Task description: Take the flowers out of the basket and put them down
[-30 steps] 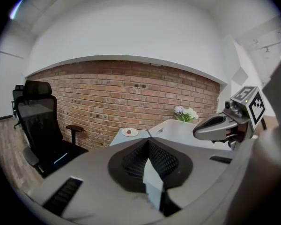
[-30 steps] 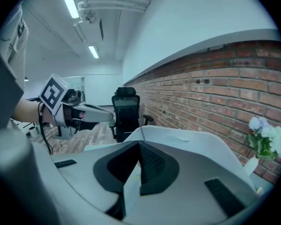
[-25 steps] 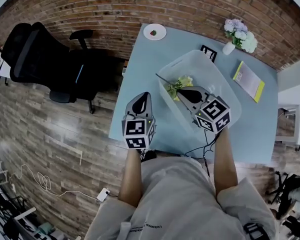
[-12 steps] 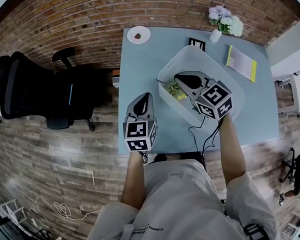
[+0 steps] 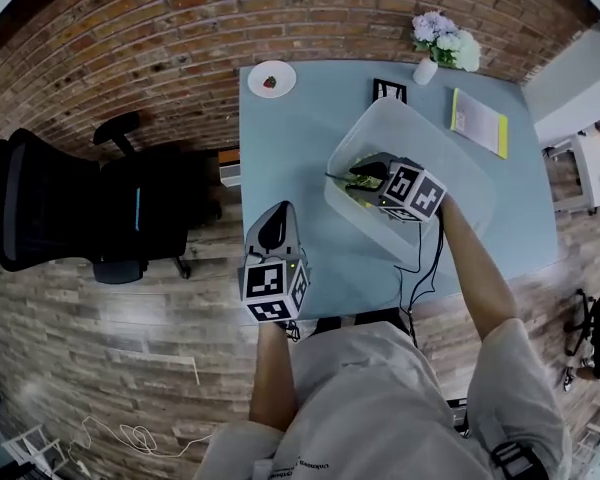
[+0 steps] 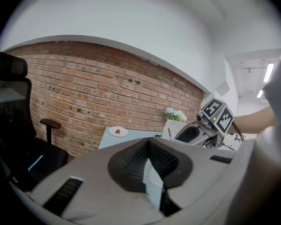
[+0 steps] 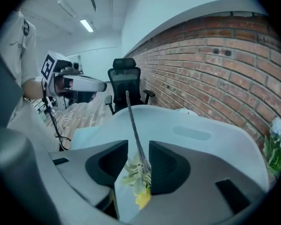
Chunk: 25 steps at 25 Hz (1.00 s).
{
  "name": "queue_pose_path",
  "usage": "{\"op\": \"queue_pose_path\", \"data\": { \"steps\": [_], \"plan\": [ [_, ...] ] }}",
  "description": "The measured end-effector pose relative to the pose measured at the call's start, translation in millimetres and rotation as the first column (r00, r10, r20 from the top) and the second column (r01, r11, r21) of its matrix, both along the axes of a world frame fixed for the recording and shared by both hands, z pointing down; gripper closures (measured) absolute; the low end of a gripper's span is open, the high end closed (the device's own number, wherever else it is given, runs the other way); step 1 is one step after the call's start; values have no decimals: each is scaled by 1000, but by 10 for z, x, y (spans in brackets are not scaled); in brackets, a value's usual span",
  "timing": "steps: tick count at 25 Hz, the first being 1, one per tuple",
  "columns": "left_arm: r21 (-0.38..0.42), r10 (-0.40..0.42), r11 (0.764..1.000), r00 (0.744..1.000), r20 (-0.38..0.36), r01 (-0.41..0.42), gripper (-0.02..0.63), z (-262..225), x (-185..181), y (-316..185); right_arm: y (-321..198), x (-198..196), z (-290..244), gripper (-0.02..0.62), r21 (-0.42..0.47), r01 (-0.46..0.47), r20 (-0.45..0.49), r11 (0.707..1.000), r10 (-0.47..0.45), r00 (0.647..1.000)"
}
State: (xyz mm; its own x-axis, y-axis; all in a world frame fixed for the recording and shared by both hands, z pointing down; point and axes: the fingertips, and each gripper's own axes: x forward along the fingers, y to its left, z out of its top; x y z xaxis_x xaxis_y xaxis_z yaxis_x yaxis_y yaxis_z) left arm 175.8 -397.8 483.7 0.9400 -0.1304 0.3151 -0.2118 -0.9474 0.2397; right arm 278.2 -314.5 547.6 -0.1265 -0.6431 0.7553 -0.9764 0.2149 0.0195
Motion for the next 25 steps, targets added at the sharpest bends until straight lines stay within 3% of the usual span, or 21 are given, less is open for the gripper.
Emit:
{"op": "queue_pose_path", "data": {
  "steps": [6,7,9,12,18,25],
  "plan": [
    [-40,-15,999,1000,23,16,583,135,-139,-128,-120,36,240,433,-58,30,-71,998,-34,997],
    [-54,-20,998,1000,21,21,583,149,-166,-142,-126,29,262,442,-61,32,-86,998,-37,996],
    [-80,-31,996,999,11,32,583,168,-213,-172,-154,28,260,531,-53,14,-123,999,-21,992],
    [-79,-33,996,999,-5,32,583,155,-236,-189,-158,36,169,538,-41,-23,-158,999,16,987],
    [-70,-3,998,999,-55,-1,583,-63,-239,18,119,55,-330,541,35,-113,-196,993,118,973],
    [-16,113,993,987,-115,-115,583,-448,-259,513,536,-20,-1263,541,177,-227,-275,958,269,923]
  ]
}}
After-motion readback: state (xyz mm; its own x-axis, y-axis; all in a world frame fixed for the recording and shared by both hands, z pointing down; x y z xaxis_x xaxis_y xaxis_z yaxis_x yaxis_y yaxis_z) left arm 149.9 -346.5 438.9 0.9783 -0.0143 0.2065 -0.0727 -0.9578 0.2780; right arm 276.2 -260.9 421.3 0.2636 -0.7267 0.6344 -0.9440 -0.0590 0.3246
